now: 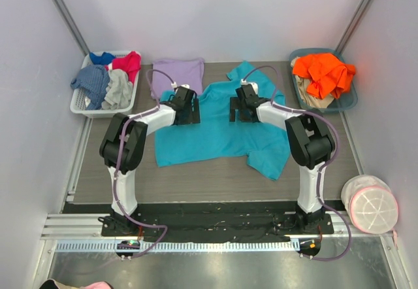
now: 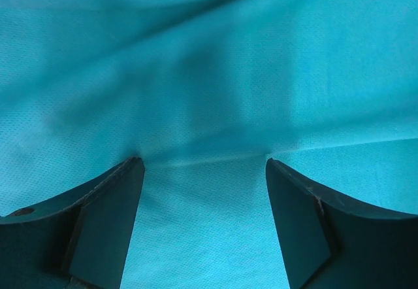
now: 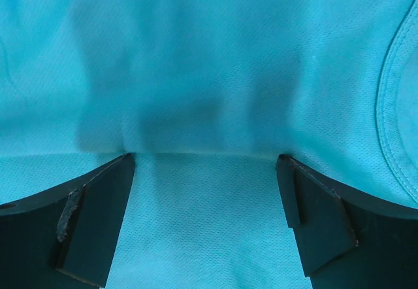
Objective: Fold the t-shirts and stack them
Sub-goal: Flatten the tshirt out
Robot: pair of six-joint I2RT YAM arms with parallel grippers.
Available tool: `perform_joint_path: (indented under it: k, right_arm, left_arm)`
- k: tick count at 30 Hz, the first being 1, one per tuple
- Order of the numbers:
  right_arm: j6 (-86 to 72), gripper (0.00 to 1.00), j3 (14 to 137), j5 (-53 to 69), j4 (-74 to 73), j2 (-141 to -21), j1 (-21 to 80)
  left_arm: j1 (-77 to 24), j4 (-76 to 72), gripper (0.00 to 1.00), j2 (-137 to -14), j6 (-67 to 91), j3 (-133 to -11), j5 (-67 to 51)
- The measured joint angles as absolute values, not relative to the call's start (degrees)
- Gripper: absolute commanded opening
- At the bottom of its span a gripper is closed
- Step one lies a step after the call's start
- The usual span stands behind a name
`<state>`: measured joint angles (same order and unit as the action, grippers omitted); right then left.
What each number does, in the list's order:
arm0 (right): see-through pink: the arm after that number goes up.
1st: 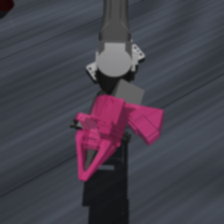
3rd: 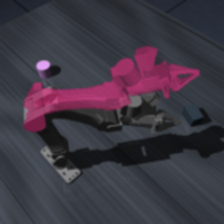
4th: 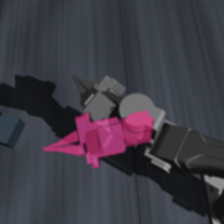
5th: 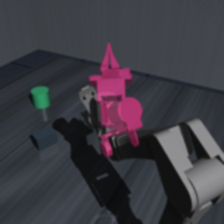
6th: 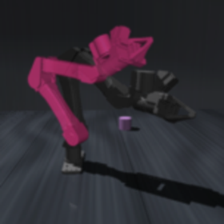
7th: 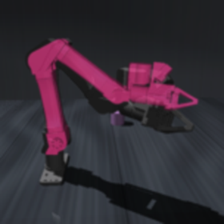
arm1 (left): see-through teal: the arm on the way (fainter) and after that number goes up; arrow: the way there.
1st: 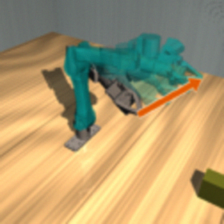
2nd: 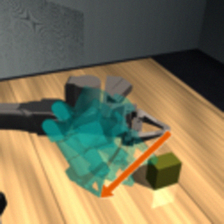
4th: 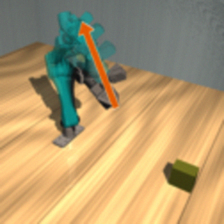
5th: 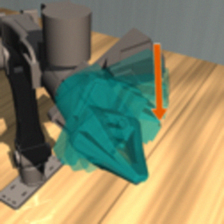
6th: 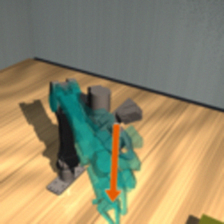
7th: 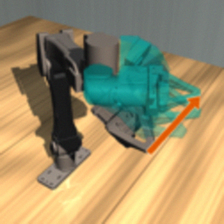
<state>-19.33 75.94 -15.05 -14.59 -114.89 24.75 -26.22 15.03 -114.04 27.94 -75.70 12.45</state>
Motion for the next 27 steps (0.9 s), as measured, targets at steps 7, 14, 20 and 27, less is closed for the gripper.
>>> perform_joint_path:
  k: [7, 14, 20, 27]
  right_arm:
    - [-19.2, 1.00, 78.4, -14.0, -16.5, -115.6, 23.9]
    - [-20.1, 1.00, 77.9, -15.4, -24.2, -101.4, 23.7]
    - [-29.2, 0.99, 65.8, -21.3, -26.0, -75.4, 23.9]
    - [-44.8, 0.99, 41.9, -26.2, -37.0, -60.9, 26.9]
  left_arm:
    - [-24.4, 20.1, 0.86, -115.2, 25.2, -80.1, 13.5]
    - [-24.3, 23.9, 0.99, -105.9, 25.1, -82.8, 13.2]
    - [-24.4, 20.3, 1.00, -83.0, 28.7, -71.1, 11.2]
    - [-26.9, 19.1, 1.00, -70.7, 34.6, -43.2, 10.3]
